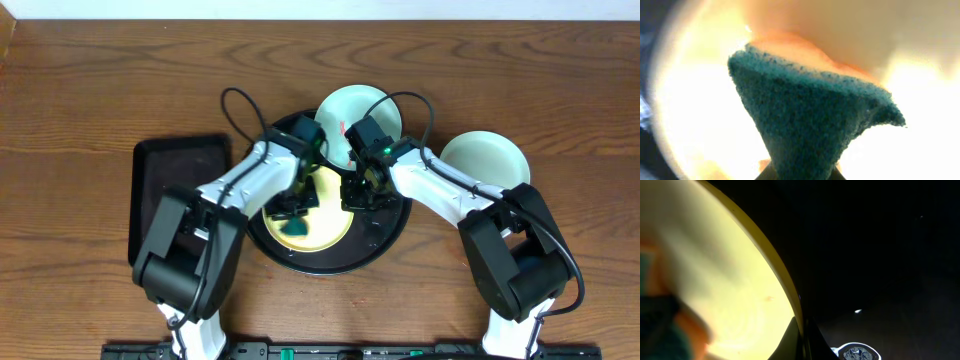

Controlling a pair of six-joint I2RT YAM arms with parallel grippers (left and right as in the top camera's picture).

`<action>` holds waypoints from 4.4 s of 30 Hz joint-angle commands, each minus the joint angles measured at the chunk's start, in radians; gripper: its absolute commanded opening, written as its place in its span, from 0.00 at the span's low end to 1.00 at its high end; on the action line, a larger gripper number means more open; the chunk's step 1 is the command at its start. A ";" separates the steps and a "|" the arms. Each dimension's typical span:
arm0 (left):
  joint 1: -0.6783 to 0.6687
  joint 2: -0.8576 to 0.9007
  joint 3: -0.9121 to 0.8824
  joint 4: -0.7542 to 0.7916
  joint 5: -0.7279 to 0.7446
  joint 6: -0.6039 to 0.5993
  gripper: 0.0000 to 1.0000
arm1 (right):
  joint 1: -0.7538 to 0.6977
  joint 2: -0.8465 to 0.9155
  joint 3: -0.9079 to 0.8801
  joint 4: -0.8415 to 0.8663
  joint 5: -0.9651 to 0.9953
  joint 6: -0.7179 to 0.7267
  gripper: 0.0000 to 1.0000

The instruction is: Clean dirty plates on tray and stack at the side

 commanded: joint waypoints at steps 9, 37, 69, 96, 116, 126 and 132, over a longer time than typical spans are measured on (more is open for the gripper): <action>0.043 0.012 -0.014 0.182 -0.060 0.031 0.07 | -0.006 0.027 0.004 -0.003 0.015 -0.020 0.01; 0.379 -0.460 0.130 -0.177 -0.167 0.149 0.07 | 0.016 -0.134 0.053 -0.058 0.201 -0.225 0.01; 0.383 -0.327 0.127 -0.177 -0.166 0.148 0.07 | 0.503 -0.416 0.053 -0.115 1.658 -0.293 0.01; 0.383 -0.327 0.127 -0.177 -0.166 0.148 0.08 | 0.309 -0.416 0.052 -0.111 0.940 -0.232 0.01; 0.383 -0.327 0.127 -0.177 -0.166 0.148 0.07 | -0.528 -0.447 0.052 -0.217 0.218 -0.237 0.01; 0.383 -0.327 0.127 -0.178 -0.166 0.148 0.07 | -0.785 -0.431 -0.026 -0.256 0.298 -0.256 0.01; 0.383 -0.327 0.127 -0.178 -0.166 0.148 0.07 | -0.796 -0.382 -0.083 -0.196 0.314 -0.259 0.01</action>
